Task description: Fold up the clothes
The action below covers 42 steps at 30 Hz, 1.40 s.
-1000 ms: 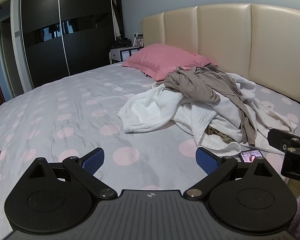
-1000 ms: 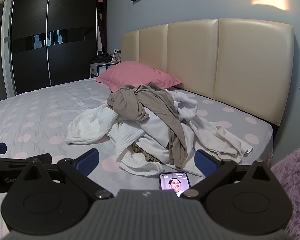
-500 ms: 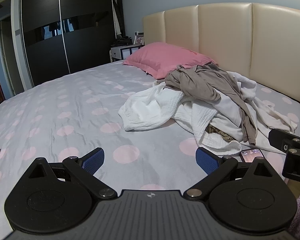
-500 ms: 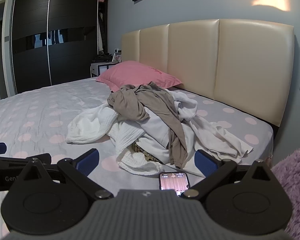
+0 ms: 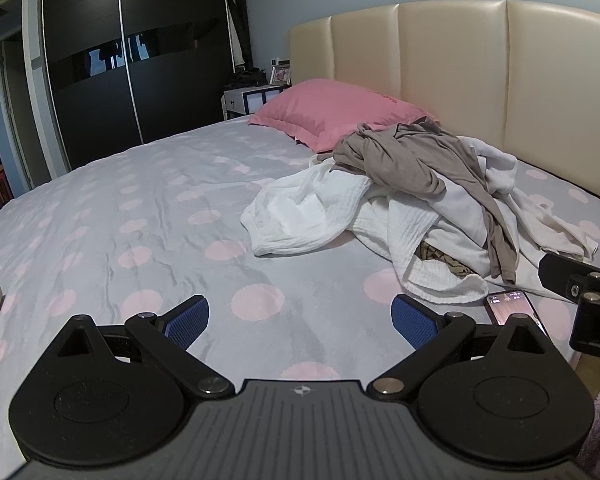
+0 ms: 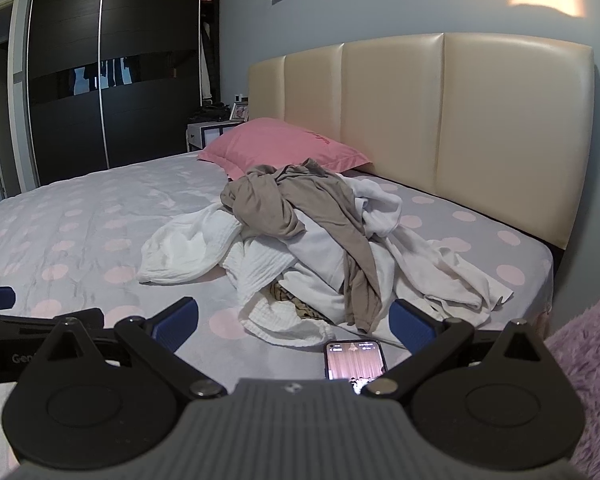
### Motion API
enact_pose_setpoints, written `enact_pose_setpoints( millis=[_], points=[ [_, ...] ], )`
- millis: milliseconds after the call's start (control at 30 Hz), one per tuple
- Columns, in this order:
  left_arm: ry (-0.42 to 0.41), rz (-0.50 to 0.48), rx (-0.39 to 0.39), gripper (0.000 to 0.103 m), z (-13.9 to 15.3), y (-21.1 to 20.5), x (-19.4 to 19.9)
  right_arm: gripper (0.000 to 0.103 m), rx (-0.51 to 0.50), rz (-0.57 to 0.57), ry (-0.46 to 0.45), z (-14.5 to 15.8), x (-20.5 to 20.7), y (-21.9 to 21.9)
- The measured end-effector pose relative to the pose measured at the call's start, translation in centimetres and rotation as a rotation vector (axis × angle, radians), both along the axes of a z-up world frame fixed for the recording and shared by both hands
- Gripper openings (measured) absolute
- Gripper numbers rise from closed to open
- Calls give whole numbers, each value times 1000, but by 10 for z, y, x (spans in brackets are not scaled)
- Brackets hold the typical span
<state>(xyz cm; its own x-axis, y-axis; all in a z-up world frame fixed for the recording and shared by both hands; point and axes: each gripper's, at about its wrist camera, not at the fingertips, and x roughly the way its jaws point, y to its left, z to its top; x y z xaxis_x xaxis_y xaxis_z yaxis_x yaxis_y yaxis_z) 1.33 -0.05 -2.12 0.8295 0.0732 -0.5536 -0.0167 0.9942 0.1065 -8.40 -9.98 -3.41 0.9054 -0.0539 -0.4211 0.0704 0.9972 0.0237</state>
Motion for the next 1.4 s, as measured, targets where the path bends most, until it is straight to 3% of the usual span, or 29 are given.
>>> enact_pose_setpoints(
  millis=[533, 733, 933, 1167, 1333, 1400],
  points=[
    [34, -11, -13, 100, 4, 1, 3, 102, 40, 88, 17, 7, 6, 2],
    [18, -17, -77, 99, 17, 9, 12, 102, 70, 117, 54, 14, 23, -2],
    [-14, -88, -115, 99, 31, 18, 33, 102, 78, 147, 35, 31, 50, -23],
    [-70, -54, -143, 99, 34, 36, 67, 102, 20, 173, -18, 58, 97, -57],
    [-84, -73, -221, 99, 26, 54, 88, 102, 4, 153, -2, 57, 137, -71],
    [-77, -42, -218, 99, 20, 60, 96, 102, 29, 150, 8, 55, 153, -75]
  ],
)
